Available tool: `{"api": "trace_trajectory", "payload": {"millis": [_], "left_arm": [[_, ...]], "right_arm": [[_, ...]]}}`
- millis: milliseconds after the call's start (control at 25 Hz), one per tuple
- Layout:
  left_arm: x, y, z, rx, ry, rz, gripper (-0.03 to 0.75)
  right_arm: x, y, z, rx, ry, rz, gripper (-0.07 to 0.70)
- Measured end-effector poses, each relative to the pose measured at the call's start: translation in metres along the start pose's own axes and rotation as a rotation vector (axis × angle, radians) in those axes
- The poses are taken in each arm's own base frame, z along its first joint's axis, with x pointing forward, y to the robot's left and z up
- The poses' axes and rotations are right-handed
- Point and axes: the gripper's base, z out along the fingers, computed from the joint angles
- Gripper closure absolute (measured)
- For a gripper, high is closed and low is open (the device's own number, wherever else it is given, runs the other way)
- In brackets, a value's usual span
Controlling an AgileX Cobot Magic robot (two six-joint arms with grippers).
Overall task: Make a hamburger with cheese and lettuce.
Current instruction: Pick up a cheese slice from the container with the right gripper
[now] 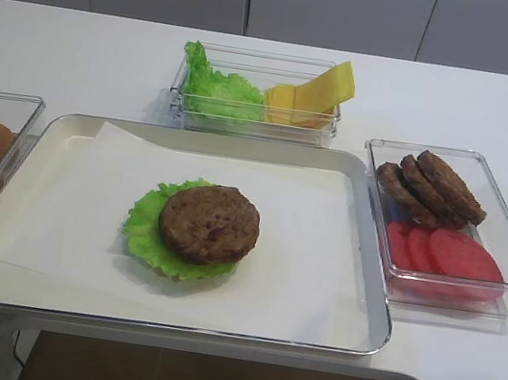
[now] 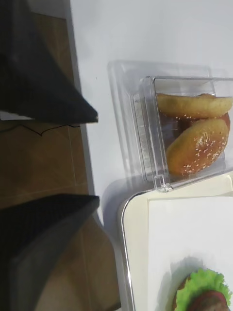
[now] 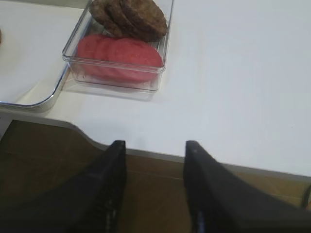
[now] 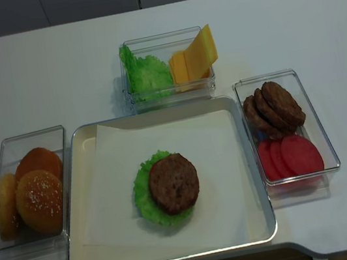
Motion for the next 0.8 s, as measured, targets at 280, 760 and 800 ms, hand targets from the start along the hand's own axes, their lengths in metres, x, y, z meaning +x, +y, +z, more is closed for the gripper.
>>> {"api": "trace_trajectory", "payload": {"millis": [280,760,800], "left_arm": [[0.0000,0.0000,0.0000,0.000,0.000,0.000,0.363],[0.0000,0.0000,0.0000,0.000,0.000,0.000,0.363],[0.0000,0.0000,0.0000,0.000,0.000,0.000,0.363]], "right_arm": [[0.0000,0.0000,0.0000,0.000,0.000,-0.002,0.314],[0.0000,0.0000,0.0000,0.000,0.000,-0.002,0.314],[0.0000,0.0000,0.0000,0.000,0.000,0.004,0.314]]}}
